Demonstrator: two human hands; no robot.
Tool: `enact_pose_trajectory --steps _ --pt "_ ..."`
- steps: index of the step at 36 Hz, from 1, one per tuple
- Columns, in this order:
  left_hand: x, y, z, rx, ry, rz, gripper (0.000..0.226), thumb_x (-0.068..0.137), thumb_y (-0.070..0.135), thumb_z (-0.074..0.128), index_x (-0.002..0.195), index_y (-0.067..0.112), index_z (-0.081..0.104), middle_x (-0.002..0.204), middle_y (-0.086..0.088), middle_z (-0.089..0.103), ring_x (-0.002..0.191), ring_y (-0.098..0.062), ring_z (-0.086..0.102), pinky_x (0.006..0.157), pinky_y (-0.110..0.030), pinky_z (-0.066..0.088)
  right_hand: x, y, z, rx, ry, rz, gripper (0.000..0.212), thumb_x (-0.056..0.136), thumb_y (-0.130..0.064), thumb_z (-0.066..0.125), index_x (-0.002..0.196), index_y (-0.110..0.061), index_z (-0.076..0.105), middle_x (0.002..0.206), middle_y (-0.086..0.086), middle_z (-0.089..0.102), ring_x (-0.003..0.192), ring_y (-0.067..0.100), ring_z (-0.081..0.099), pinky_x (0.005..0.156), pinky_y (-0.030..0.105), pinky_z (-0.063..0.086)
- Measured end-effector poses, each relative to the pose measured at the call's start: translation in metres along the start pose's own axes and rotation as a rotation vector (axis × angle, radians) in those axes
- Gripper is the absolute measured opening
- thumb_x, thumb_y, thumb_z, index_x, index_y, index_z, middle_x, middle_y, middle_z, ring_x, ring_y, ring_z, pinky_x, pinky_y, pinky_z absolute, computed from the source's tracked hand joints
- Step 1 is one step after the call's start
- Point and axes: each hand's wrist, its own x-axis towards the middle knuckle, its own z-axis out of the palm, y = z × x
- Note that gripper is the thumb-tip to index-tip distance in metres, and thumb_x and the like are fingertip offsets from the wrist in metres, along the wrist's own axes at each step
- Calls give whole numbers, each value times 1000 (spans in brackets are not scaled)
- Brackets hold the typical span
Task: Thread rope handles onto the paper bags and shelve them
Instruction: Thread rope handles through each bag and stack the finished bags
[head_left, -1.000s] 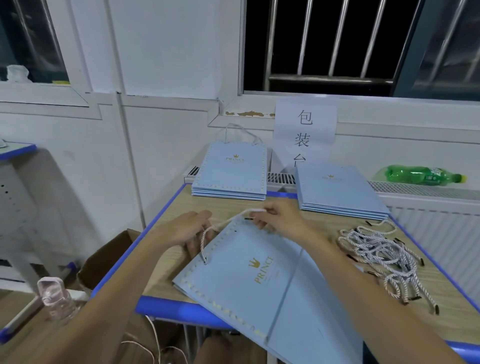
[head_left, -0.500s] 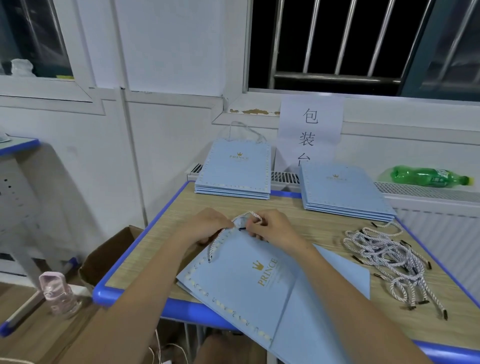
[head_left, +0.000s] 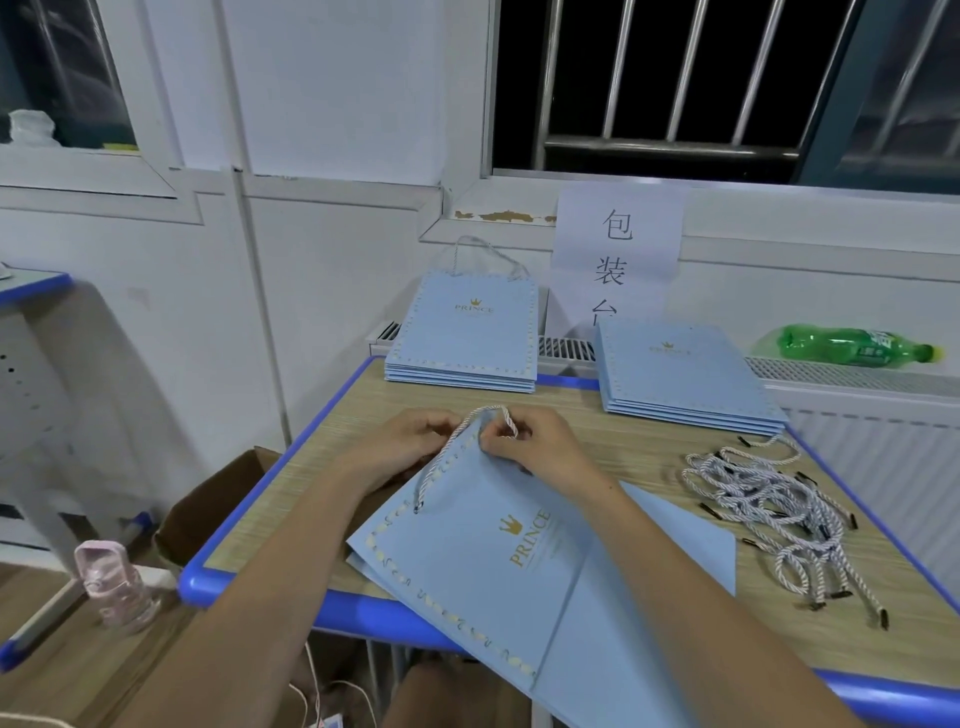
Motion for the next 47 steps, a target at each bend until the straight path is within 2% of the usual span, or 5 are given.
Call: enact_pose_trajectory --steps 6,25,37,43,47 --pt "3 4 10 217 50 104 25 90 2 54 88 19 72 69 16 66 62 11 55 60 -7 39 0 1 7 169 51 89 21 76 -6 75 73 -21 62 71 -8 61 62 4 54 50 11 40" --pt "11 -1 12 203 132 -13 25 95 9 48 70 8 52 65 0 48 55 -4 45 56 -18 36 -6 4 0 236 6 107 15 81 0 69 78 -15 66 66 -2 59 51 0 53 52 14 44" --pt "11 -1 6 -29 8 -147 46 79 40 66 115 14 60 119 2 62 113 -16 57 98 -27 38 -3 -3 -9 897 126 99 16 86 12 56 83 -4 59 59 3 64 52 9 60 55 17 52" --pt "13 -1 13 -44 173 24 19 86 12 66 87 18 48 74 3 46 67 -6 47 61 -8 41 -2 3 -4 900 143 81 15 86 9 56 82 -4 59 59 4 63 55 10 61 58 17 53" --pt "5 6 11 -309 79 -62 36 88 37 45 72 22 74 73 -6 47 61 -21 40 64 -29 32 -1 6 -2 918 148 86 14 87 10 56 84 -4 57 65 8 68 60 14 67 63 19 56"
